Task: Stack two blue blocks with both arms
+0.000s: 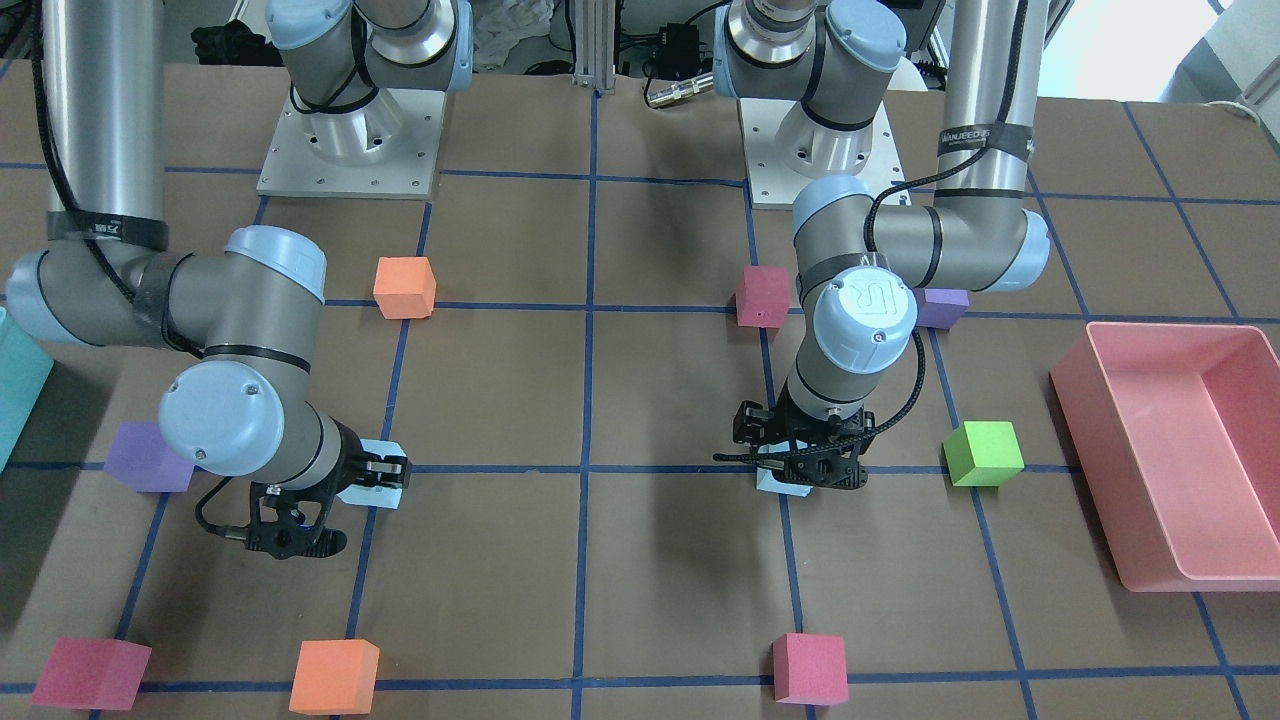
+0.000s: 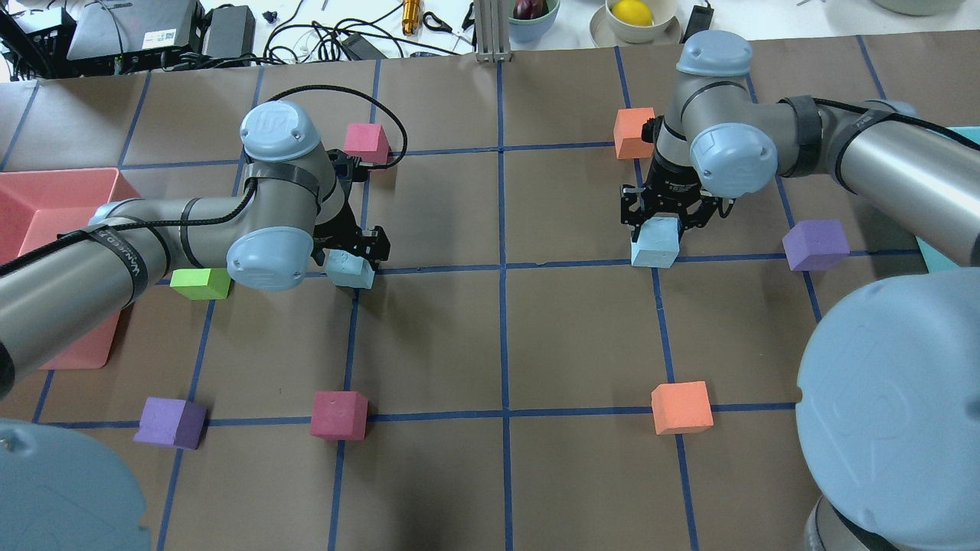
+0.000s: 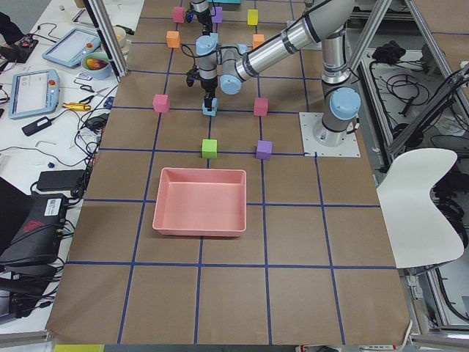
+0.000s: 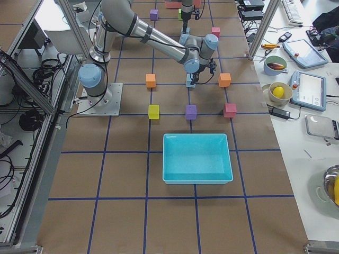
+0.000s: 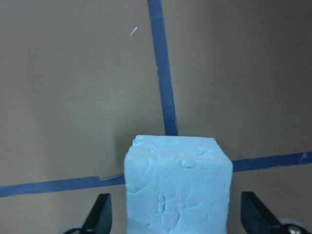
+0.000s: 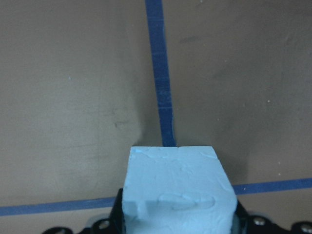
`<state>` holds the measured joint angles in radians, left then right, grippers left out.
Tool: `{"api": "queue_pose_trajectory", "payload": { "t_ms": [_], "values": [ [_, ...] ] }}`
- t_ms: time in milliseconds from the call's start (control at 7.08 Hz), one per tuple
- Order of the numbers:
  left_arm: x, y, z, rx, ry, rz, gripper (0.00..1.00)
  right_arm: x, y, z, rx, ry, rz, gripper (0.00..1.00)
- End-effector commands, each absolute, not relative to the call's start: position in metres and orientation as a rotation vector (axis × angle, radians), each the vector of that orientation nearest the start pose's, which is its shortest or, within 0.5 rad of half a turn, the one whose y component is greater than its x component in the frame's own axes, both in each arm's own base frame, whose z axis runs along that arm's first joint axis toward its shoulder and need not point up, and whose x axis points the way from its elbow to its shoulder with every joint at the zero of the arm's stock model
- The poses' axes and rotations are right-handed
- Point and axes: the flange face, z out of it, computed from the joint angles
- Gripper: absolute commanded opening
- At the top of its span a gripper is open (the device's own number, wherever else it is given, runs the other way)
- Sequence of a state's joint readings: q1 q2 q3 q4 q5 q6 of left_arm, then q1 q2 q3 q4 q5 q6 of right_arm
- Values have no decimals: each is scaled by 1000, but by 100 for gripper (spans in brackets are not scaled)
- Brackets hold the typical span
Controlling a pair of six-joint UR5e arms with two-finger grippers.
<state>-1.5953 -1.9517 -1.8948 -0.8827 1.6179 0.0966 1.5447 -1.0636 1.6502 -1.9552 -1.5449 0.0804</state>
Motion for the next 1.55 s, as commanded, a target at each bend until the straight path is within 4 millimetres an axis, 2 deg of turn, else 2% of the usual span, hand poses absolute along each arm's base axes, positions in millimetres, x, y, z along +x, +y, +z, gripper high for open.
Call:
{"api": "queue_pose_trajectory", "payload": {
  "t_ms": [0,141,283,424,565,707,848,989,1130,1413],
  "values": [
    [-142,-551,200,197,3090,29,85,121,-614,205,194,3105,300,0],
    [-142,-552,200,202,3090,27,81,139,-610,224,176,3108,268,0],
    [-142,-552,201,207,3091,22,72,189,-588,237,131,3123,284,0],
    [-142,-552,200,209,3091,24,59,251,-556,239,49,3142,366,0],
    [-143,-554,203,212,3090,15,36,291,-529,242,-51,3129,415,0],
    [-142,-554,204,214,3087,10,11,318,-510,250,-75,3046,465,0],
    [-142,-554,205,214,3087,8,8,350,-489,253,-38,3038,471,0],
    [-142,-555,208,213,3087,-1,7,375,-472,248,-81,3045,479,0],
    [-142,-555,209,215,3085,-4,5,381,-460,244,-101,3048,494,0],
    [-142,-554,214,215,3086,-18,0,372,-442,216,-93,3059,530,0]
  ]
}}
